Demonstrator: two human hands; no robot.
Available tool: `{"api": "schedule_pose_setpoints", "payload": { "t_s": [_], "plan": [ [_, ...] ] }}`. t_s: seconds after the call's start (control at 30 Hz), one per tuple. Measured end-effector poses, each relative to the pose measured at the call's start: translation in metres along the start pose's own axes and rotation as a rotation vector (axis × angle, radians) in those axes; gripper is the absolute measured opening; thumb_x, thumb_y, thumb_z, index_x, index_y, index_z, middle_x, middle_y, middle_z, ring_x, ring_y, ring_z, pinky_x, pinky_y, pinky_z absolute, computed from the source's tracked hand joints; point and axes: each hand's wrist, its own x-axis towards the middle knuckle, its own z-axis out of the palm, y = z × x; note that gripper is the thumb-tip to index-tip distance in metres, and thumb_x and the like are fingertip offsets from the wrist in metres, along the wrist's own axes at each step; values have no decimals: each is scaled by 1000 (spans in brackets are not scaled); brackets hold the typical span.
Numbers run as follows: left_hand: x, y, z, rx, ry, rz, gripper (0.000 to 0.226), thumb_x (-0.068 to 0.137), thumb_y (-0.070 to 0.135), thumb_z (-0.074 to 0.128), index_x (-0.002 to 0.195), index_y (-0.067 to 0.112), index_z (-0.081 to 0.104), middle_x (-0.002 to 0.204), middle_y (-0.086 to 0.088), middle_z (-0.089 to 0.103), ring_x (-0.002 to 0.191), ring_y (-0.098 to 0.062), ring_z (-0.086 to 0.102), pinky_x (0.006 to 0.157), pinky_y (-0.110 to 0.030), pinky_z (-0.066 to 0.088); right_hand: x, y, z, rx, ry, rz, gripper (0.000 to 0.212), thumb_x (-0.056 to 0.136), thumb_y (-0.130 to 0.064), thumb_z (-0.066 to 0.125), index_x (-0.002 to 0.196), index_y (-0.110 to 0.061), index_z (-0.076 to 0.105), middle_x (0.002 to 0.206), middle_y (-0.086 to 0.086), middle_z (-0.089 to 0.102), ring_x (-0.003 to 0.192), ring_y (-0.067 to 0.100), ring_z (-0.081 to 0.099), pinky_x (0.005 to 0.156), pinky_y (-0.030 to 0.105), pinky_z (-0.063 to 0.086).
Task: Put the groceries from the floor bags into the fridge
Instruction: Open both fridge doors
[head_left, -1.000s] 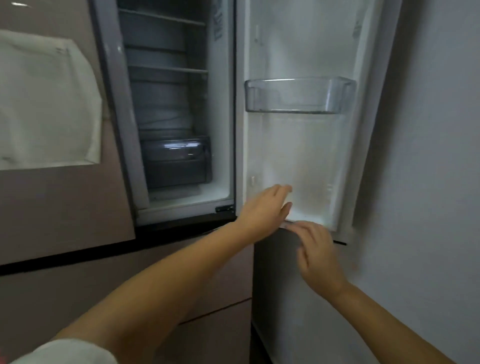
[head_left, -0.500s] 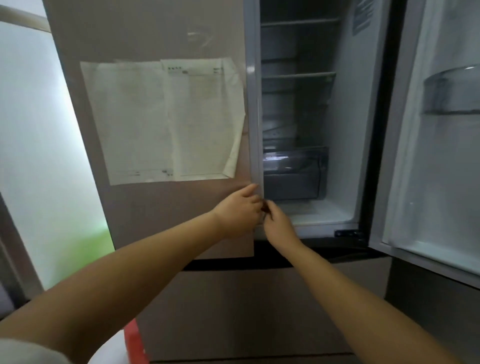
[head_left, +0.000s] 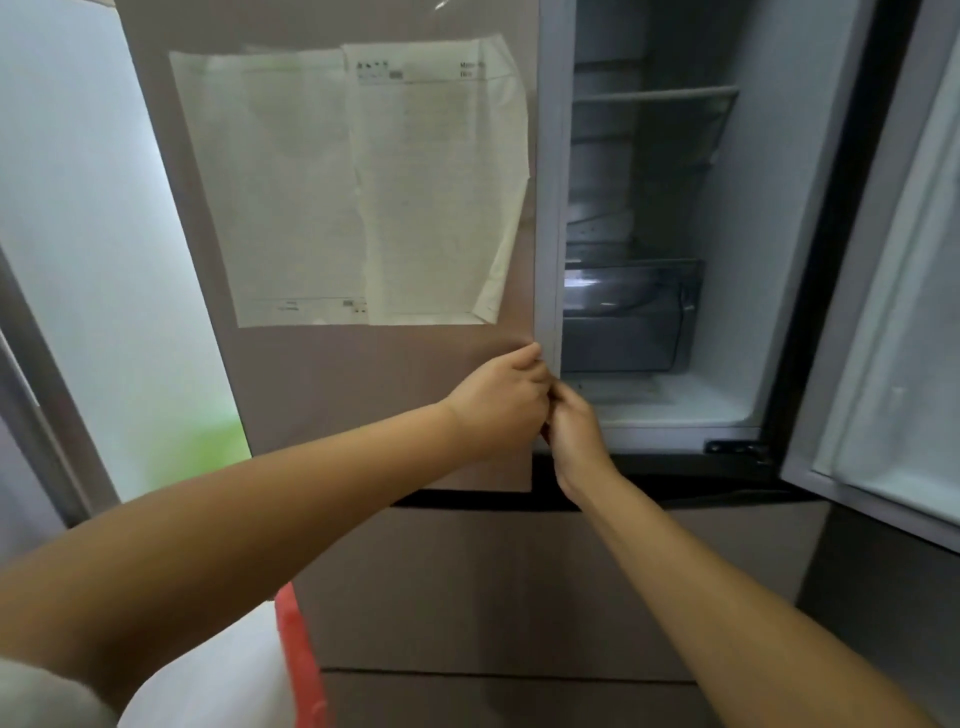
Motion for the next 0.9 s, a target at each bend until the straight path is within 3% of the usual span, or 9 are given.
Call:
{"api": "schedule_pose_setpoints", "payload": {
  "t_s": [0.17, 0.37, 0.43, 0.53, 0.63, 0.73, 0.9],
  "plan": [
    [-7, 4, -11, -5, -32, -8, 16, 76, 32, 64, 81, 24, 77, 88, 8, 74, 95, -15, 66, 106, -36, 40, -5, -8, -5, -133, -45, 4, 37, 100, -15, 35, 134, -15, 51, 128, 9, 60, 117, 22, 57, 105, 41, 44],
    [-14, 3, -21, -60, 46, 18, 16, 77, 23, 64, 86, 19, 76, 90, 3, 73, 93, -17, 66, 101, -36, 45, -1, -6, -3, -132, -28, 25, 33, 99, -18, 37, 125, -16, 56, 121, 11, 63, 112, 25, 60, 103, 48, 44],
    [-19, 1, -19, -71, 168, 17, 16, 83, 19, 59, 85, 17, 74, 89, 3, 72, 90, -17, 65, 98, -35, 46, -1, -5, -7, -119, -24, 9, 31, 99, -16, 37, 122, -12, 57, 116, 10, 64, 106, 24, 62, 99, 43, 48],
    [-30, 1, -21, -104, 414, 0, 21, 87, 22, 53, 75, 17, 70, 80, 2, 67, 82, -17, 54, 89, -30, 39, -14, -3, -9, -38, -44, -52, 27, 98, -7, 32, 112, 1, 54, 96, 11, 60, 86, 18, 60, 78, 23, 53],
    [-53, 7, -32, -100, 563, -31, 21, 83, 25, 54, 66, 18, 62, 72, 1, 62, 76, -17, 38, 78, -29, 33, -40, 4, -9, -179, -90, -211, 23, 93, 5, 37, 95, -9, 55, 92, 9, 58, 85, 17, 58, 81, 27, 49],
    [-77, 14, -46, -82, 498, -60, 25, 87, 26, 49, 70, 17, 66, 76, -1, 64, 77, -18, 40, 78, -30, 34, -62, 8, -7, -384, -124, -363, 33, 91, 7, 40, 91, -22, 55, 90, 4, 60, 83, 14, 59, 79, 27, 49],
    [-105, 30, -59, -61, 391, -205, 21, 85, 23, 52, 83, 17, 72, 87, -3, 69, 89, -20, 47, 86, -31, 37, -103, 11, 1, -429, -169, -409, 38, 93, 6, 39, 104, -26, 55, 104, 2, 59, 96, 7, 58, 86, 18, 47]
  ]
}}
